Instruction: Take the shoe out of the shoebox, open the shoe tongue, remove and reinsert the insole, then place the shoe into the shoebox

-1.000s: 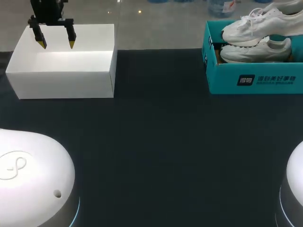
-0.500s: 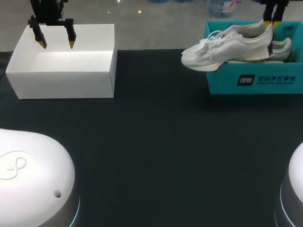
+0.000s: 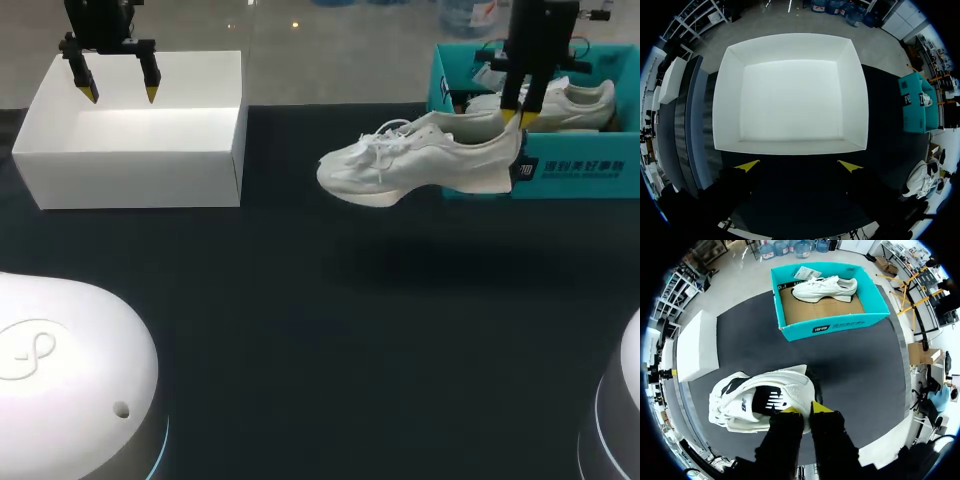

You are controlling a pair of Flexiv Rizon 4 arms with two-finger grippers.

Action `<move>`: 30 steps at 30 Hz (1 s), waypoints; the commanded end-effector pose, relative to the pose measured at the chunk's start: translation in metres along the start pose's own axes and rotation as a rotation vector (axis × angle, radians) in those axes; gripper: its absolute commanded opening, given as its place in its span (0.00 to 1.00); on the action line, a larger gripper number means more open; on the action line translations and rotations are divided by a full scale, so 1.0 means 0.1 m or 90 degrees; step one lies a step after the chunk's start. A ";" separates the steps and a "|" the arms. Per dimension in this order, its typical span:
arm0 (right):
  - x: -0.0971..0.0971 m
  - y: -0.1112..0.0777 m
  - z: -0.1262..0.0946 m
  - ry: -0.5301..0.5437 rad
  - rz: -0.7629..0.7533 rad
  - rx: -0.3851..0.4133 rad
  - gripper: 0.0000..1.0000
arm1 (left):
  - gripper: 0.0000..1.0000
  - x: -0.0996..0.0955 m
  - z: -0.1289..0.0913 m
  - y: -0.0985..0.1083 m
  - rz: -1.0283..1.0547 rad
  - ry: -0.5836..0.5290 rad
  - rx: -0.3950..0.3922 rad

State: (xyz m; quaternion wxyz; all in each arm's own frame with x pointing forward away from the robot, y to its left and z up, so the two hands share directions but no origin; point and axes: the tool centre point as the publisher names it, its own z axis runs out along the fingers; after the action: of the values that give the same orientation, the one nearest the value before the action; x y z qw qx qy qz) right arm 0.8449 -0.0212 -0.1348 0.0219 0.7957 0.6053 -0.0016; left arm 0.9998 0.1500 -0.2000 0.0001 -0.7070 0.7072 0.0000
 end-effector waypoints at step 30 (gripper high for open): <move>0.06 -0.72 0.23 0.026 -0.001 -0.045 0.00 | 1.00 0.00 0.00 0.00 0.000 0.000 0.000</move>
State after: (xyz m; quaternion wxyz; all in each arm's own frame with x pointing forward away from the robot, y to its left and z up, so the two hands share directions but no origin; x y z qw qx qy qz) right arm 0.7939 0.0020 -0.1529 0.0320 0.7930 0.6080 0.0210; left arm 0.9998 0.1499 -0.2000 0.0001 -0.7070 0.7072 0.0000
